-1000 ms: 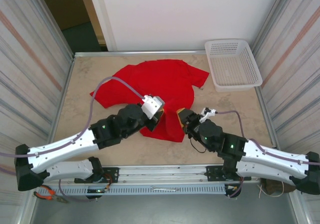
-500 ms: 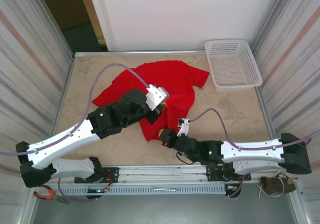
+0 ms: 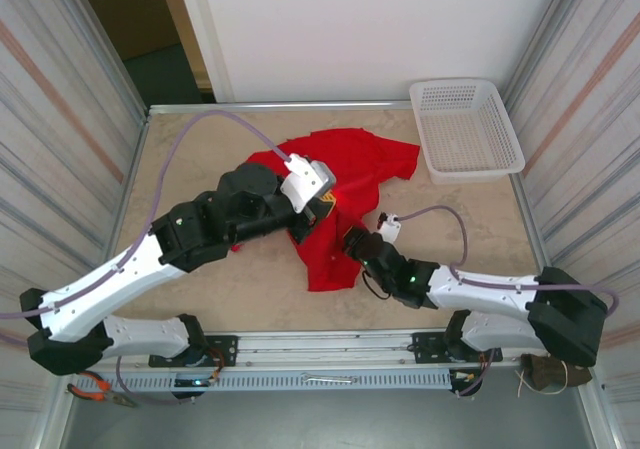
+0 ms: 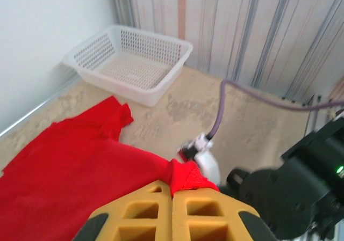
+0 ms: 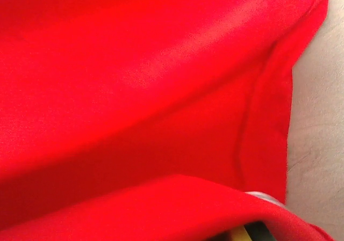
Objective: Fold the inside-out t-shirt
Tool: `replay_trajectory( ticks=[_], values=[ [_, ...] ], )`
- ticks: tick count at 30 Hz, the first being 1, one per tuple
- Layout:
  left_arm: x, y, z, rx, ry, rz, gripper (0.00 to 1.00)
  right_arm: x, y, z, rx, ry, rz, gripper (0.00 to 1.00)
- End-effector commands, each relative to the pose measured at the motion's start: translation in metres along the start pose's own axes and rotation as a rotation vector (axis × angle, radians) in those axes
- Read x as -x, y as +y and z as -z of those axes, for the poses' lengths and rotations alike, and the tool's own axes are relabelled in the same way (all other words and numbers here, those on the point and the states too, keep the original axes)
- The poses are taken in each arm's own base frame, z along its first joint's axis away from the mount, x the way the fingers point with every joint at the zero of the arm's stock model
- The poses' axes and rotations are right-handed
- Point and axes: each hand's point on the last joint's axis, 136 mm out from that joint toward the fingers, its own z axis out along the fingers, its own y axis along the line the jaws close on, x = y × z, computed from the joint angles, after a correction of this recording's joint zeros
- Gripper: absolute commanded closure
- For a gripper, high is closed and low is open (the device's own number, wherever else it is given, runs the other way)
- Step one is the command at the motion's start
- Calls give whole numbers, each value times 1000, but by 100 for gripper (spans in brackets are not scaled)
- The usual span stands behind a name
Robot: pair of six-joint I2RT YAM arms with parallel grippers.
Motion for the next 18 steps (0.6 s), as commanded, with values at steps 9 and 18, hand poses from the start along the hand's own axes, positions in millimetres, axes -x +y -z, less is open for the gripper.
replay_trajectory(
  ticks=[9, 18],
  values=[
    [3, -27, -37, -152, 72, 22, 100, -32, 14, -4, 22, 29, 70, 100],
    [21, -57, -16, -304, -1, 89, 100, 19, -13, -70, -12, -38, 61, 100]
  ],
)
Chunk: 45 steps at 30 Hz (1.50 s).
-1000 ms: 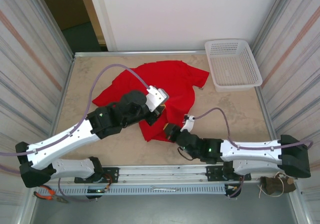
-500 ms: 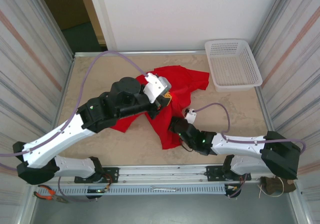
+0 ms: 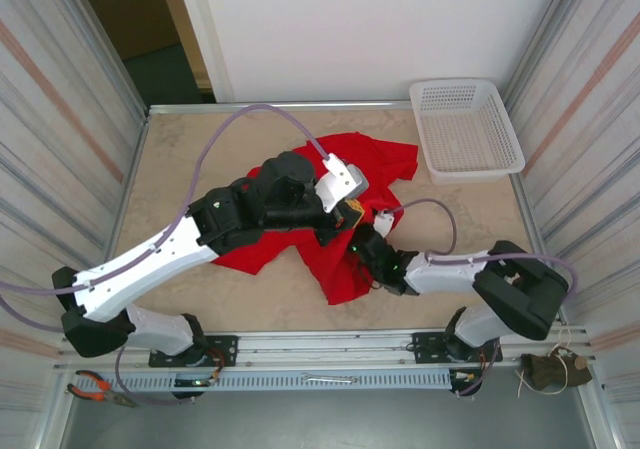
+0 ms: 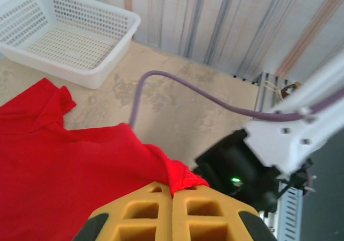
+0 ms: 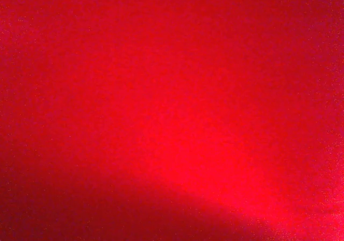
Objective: Fold the inside-out t-shirt
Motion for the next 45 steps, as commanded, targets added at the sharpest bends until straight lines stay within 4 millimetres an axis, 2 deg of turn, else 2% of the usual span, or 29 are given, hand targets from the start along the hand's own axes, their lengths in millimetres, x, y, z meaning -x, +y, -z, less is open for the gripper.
replay_trajectory(
  ticks=[1, 3, 5, 8, 11, 15, 19, 24, 27, 31, 33, 36, 39, 42, 45],
  values=[
    [35, -29, 26, -122, -136, 16, 100, 10, 25, -19, 102, 9, -1, 100],
    [48, -32, 28, -141, -181, 21, 100, 2, 34, -31, 131, 55, -2, 100],
    [60, -31, 24, -139, -198, 14, 100, -15, 48, -39, 158, 114, 12, 100],
    [75, -28, 11, -137, -180, -2, 100, -41, 61, -37, 166, 152, 18, 100],
    [78, -24, -5, -144, -161, 10, 100, -61, 64, -31, 146, 164, 37, 100],
    [86, -35, -18, -231, -177, 56, 100, -68, 67, -63, 138, 201, 14, 100],
    [96, -75, -19, -380, -206, 101, 100, -59, 67, -98, 123, 204, -82, 100],
    [99, -129, -11, -553, -215, 114, 100, -50, 72, -116, 130, 195, -145, 100],
    [110, -158, 2, -661, -249, 123, 100, -46, 69, -125, 124, 187, -176, 100],
    [120, -195, 29, -771, -285, 76, 100, -36, 59, -134, 119, 179, -223, 100],
    [112, -193, 26, -743, -261, 69, 100, -28, 53, -136, 108, 156, -242, 100],
    [94, -168, 10, -660, -242, 135, 100, -11, 41, -135, 110, 101, -280, 100],
    [86, -150, 5, -634, -262, 214, 100, 8, 29, -135, 125, 53, -323, 99],
    [82, -147, 2, -628, -265, 231, 100, 13, 24, -138, 125, 54, -331, 87],
    [91, -153, 6, -669, -290, 240, 100, 11, 24, -142, 107, 63, -319, 65]
  ],
)
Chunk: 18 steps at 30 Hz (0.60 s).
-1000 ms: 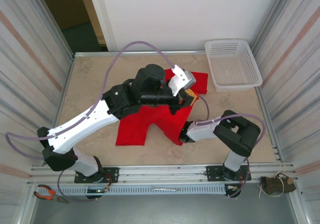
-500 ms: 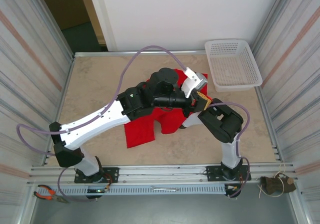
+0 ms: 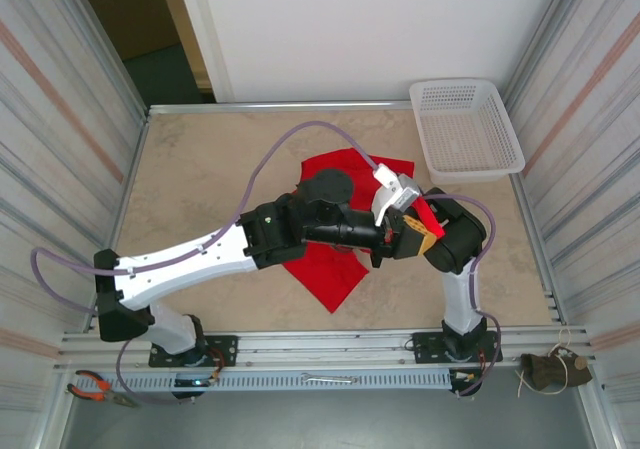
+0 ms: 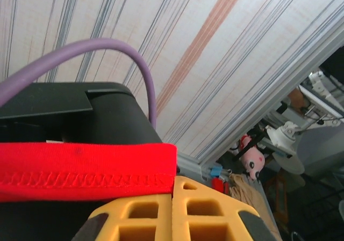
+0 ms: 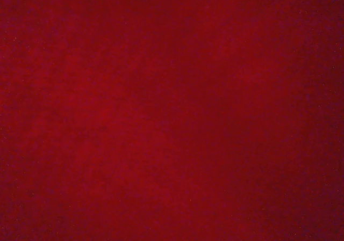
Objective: Fold the inside-out t-shirt
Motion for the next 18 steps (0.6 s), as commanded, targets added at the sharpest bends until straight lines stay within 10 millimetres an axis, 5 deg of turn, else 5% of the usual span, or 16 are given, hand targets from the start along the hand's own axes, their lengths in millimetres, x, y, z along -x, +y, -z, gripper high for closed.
replay_trajectory(
  ticks=[1, 7, 15, 18],
  values=[
    [25, -65, 15, -239, -65, -27, 100, -4, -4, -8, -12, 8, -4, 57],
    [41, -122, 16, -337, -75, -169, 100, 3, -16, -17, -56, -41, -42, 29],
    [64, -148, 41, -383, -139, -229, 100, 11, -10, -23, -84, -58, -36, 20],
    [64, -141, 39, -361, -145, -213, 100, 16, -15, -22, -143, -84, -27, 15]
  ],
)
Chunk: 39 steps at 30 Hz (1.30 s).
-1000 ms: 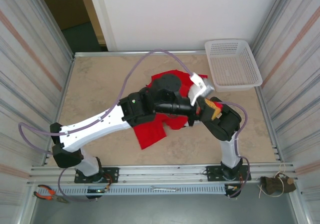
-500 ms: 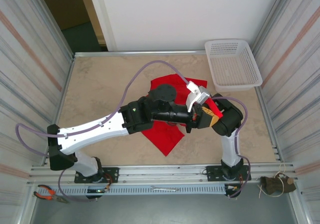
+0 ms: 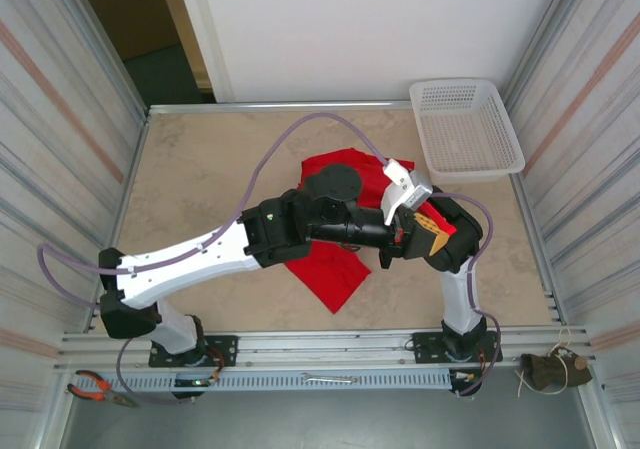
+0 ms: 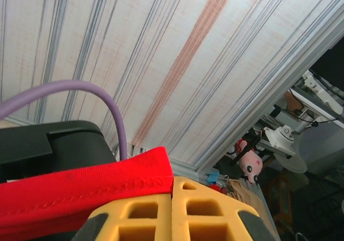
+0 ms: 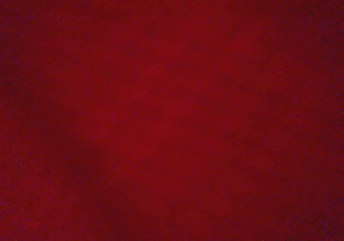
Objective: Fold the inside-out t-shirt
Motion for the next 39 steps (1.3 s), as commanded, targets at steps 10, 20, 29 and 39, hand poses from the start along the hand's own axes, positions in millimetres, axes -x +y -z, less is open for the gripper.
replay_trajectory(
  ticks=[10, 20, 29, 39],
  values=[
    [45, -100, 35, -316, -148, -123, 100, 26, -100, 10, -630, -192, -129, 16],
    [50, -53, 42, -172, -236, -39, 100, 19, -126, 11, -791, -158, -186, 87],
    [64, 59, 91, 169, -392, 57, 100, 8, -99, -2, -540, 20, -81, 100],
    [32, 307, 250, 750, -570, 354, 100, -22, -47, 39, -324, 275, 124, 100]
  ],
)
